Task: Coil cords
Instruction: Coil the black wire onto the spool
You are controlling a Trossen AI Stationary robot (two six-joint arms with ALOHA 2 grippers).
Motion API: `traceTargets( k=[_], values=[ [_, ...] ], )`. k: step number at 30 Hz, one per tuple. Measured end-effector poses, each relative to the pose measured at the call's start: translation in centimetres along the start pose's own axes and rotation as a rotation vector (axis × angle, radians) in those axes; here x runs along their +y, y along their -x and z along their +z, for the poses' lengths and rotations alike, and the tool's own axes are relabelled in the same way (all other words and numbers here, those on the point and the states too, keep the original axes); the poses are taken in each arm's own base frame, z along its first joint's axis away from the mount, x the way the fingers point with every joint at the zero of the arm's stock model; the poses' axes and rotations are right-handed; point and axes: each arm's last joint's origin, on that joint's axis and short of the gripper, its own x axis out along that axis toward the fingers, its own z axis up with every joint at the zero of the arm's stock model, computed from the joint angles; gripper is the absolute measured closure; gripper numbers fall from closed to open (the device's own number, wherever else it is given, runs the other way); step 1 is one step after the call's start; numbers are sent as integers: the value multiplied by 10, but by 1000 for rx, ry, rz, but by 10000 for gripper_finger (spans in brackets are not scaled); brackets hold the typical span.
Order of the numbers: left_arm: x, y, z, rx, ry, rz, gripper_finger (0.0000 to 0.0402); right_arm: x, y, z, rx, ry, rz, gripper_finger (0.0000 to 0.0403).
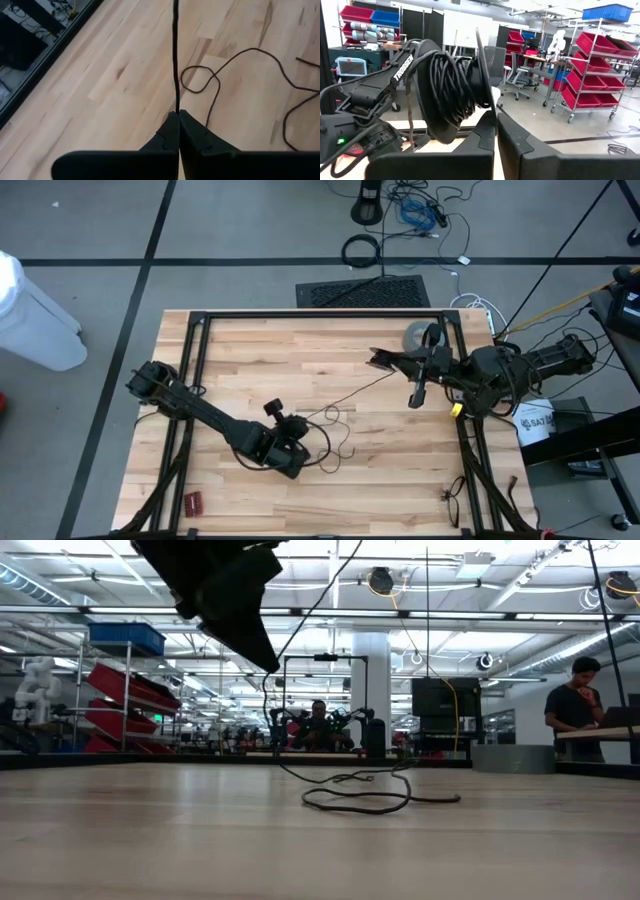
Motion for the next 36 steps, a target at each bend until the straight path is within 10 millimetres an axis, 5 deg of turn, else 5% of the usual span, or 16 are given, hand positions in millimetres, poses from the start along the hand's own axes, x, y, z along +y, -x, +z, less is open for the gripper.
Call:
traceTargets(
  k=[7, 17, 24, 31, 36],
  values=[
    [-6, 8, -4, -11, 5, -23, 382, -2, 1, 2, -11, 15, -9, 403],
    [-17, 13, 1, -84, -24, -90, 278, -3, 1, 2, -18, -6, -12, 403],
    [-9, 14, 9, -184, 2, 39, 267, 0, -2, 0, -3, -13, -9, 403],
    [18, 24, 49, -353, 168, 91, 267, 1, -5, -2, 7, -23, -8, 403],
    [23, 34, 94, -562, 90, -217, 267, 1, -4, -2, 8, -27, -7, 403]
  ],
)
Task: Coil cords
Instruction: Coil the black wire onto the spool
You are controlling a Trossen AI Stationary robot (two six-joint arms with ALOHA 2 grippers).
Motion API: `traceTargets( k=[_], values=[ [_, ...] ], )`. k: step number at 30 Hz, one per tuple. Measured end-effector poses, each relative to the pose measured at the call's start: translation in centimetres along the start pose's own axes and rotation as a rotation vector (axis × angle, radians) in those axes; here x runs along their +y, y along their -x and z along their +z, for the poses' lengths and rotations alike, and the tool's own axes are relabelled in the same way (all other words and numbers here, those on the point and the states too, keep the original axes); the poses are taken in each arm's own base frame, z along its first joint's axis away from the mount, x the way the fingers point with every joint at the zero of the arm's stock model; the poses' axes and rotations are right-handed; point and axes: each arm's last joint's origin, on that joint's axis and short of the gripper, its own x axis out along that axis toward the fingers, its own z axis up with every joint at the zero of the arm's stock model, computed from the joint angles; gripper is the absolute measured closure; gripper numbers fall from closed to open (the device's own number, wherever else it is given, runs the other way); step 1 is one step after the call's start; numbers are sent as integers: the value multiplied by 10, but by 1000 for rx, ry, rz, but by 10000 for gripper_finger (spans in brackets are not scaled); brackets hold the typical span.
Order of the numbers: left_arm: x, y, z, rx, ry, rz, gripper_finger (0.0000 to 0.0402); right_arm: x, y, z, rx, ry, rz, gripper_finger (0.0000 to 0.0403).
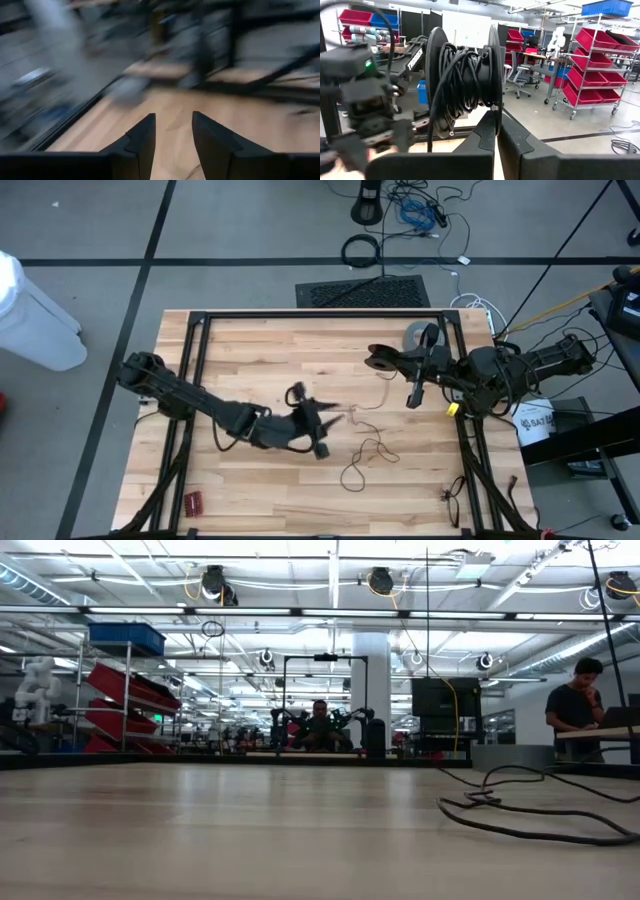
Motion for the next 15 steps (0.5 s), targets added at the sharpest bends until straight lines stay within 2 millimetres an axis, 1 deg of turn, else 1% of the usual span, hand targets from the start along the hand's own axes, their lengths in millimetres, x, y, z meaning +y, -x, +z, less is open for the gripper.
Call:
traceTargets(
  k=[2, 3, 6, 9, 12, 15],
  values=[
    [4, -7, 9, -73, -4, -109, 267, 0, 0, 0, 0, 0, 0, 403],
    [9, -12, 13, -98, 2, -138, 267, 0, 0, 0, 3, 1, 1, 403],
    [27, -27, 13, -94, 10, -166, 267, 1, 1, -1, 11, -7, 27, 403],
    [34, -44, -1, -100, 71, -215, 267, 1, 1, 0, 2, -24, 59, 403],
    [29, -55, -16, -237, 92, -326, 267, 2, 1, 0, 3, -24, 81, 403],
    [27, -58, -17, -347, 82, -317, 267, 2, 1, -1, 9, -29, 81, 403]
  ],
)
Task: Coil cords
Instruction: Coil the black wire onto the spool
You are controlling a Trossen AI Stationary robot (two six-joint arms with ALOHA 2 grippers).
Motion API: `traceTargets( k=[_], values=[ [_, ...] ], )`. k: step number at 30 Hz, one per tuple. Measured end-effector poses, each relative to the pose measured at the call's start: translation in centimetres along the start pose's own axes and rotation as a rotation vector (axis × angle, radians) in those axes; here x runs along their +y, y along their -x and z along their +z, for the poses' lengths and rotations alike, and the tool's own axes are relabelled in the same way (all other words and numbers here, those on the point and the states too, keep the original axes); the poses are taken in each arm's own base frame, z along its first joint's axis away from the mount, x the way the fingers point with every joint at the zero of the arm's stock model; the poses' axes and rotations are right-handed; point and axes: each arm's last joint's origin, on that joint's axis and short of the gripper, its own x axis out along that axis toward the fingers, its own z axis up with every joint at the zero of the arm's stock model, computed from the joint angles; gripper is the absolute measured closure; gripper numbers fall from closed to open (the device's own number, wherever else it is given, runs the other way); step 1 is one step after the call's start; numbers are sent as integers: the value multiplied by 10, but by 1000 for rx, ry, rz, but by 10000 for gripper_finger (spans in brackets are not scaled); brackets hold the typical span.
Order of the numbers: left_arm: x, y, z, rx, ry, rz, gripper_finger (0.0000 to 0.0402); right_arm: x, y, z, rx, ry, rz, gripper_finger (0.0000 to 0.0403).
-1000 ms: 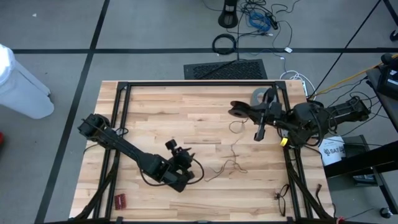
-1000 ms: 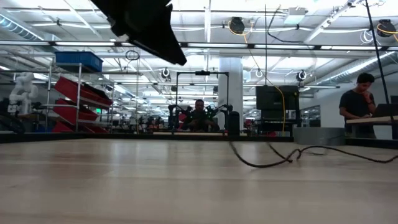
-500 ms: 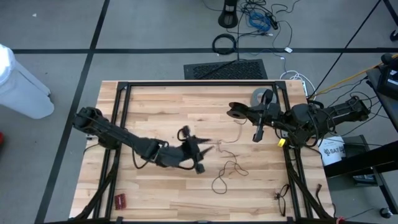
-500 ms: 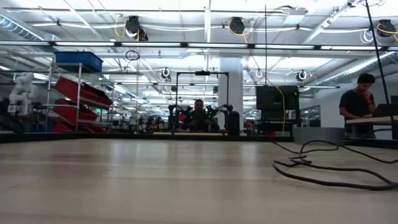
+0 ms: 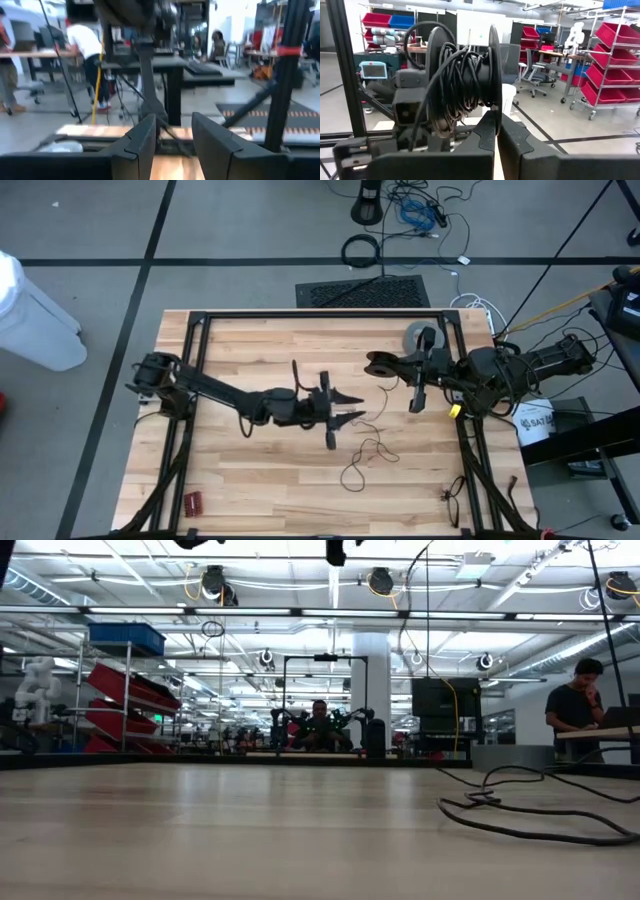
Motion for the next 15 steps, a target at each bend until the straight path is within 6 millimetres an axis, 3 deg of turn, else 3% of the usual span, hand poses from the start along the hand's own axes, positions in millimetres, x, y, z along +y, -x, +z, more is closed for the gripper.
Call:
traceTargets(
  k=[8, 15],
  values=[
    [15, -9, -7, -83, 18, -1, 267, 0, 0, -1, 14, 3, 0, 403],
    [17, -14, -23, -58, 34, 0, 267, 0, -1, -3, 23, -14, 0, 403]
  ],
)
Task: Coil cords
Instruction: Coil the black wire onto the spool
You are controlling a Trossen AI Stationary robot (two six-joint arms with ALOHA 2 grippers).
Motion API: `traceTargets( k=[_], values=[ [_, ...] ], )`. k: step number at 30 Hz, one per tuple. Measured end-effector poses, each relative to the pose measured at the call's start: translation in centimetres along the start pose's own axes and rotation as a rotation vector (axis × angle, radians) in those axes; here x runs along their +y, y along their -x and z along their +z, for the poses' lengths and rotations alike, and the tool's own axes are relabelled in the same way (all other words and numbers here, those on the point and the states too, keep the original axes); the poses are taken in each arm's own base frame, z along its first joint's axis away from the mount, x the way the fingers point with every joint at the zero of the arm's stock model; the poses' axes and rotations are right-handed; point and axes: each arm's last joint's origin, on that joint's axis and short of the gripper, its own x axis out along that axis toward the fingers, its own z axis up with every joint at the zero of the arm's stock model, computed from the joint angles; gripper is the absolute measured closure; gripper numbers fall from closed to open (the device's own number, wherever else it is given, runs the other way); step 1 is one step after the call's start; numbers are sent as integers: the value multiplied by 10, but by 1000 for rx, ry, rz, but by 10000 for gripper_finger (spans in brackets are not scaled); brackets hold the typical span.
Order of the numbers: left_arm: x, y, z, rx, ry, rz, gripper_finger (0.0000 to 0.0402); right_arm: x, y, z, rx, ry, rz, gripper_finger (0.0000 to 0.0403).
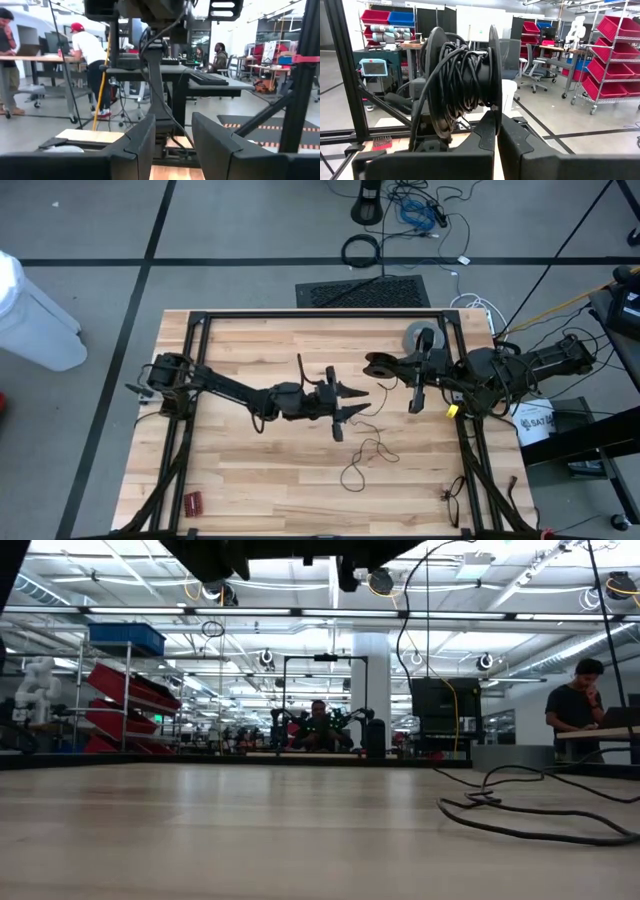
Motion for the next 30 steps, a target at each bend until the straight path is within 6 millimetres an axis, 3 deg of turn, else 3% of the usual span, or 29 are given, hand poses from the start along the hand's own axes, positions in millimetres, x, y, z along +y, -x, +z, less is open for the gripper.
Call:
traceTargets(
  k=[9, 19, 30],
  values=[
    [-14, 2, -8, 58, -57, -25, 267, 0, -1, -1, 10, 5, 0, 403],
    [-4, 0, -12, 105, -1, 27, 265, 0, -1, -1, 9, 5, -5, 403],
    [-5, 2, -19, 182, 66, 47, 203, 0, -1, -1, 10, 6, -5, 403]
  ],
)
